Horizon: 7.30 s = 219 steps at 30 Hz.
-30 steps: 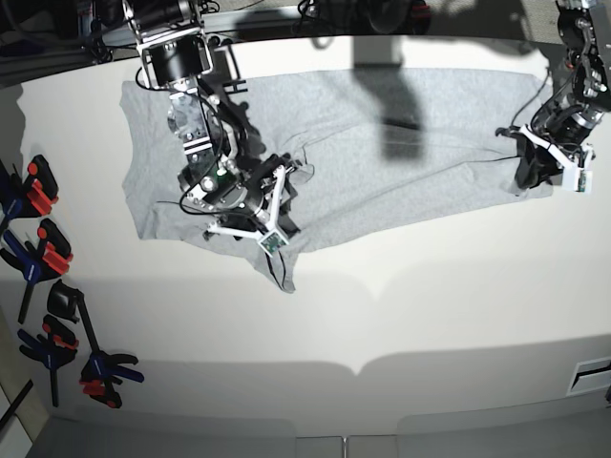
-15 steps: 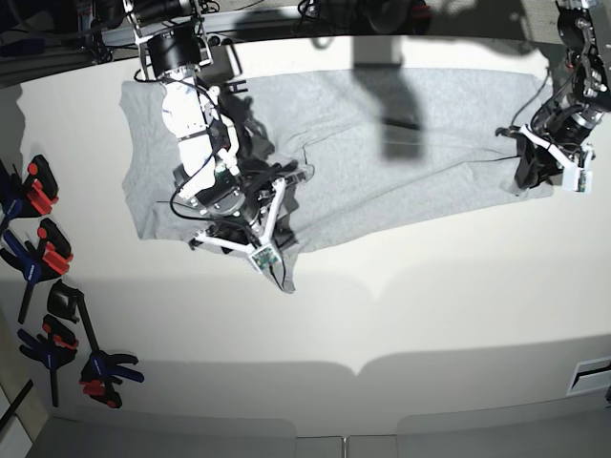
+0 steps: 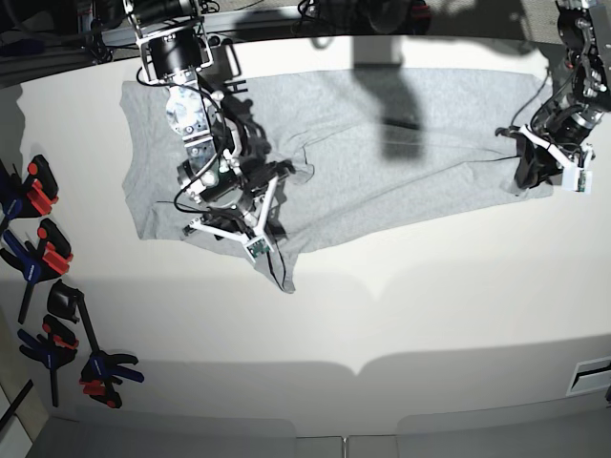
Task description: Fold the T-shirt properly
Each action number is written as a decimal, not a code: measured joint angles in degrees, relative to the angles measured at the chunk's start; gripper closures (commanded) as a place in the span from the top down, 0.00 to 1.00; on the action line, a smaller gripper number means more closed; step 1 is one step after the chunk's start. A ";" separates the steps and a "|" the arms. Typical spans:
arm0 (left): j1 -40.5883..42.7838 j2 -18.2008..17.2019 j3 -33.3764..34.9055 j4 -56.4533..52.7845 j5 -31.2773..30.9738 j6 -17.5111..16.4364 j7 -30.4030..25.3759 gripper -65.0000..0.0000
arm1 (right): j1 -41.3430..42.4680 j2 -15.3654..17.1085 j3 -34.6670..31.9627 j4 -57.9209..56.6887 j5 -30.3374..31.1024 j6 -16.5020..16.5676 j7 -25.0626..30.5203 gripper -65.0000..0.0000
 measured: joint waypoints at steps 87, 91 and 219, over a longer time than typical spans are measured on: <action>0.00 0.02 0.00 0.04 0.98 -7.28 0.09 0.00 | -31.19 0.02 16.44 42.49 -10.82 -0.81 -6.62 0.00; 0.00 0.00 0.00 0.04 0.90 -7.28 0.04 0.00 | -34.53 0.00 21.18 43.10 -10.27 -0.81 -5.57 0.00; 7.28 -16.22 5.11 -9.64 -17.97 -7.30 23.82 0.00 | -35.36 3.32 28.85 43.17 -4.76 -0.70 -3.82 0.00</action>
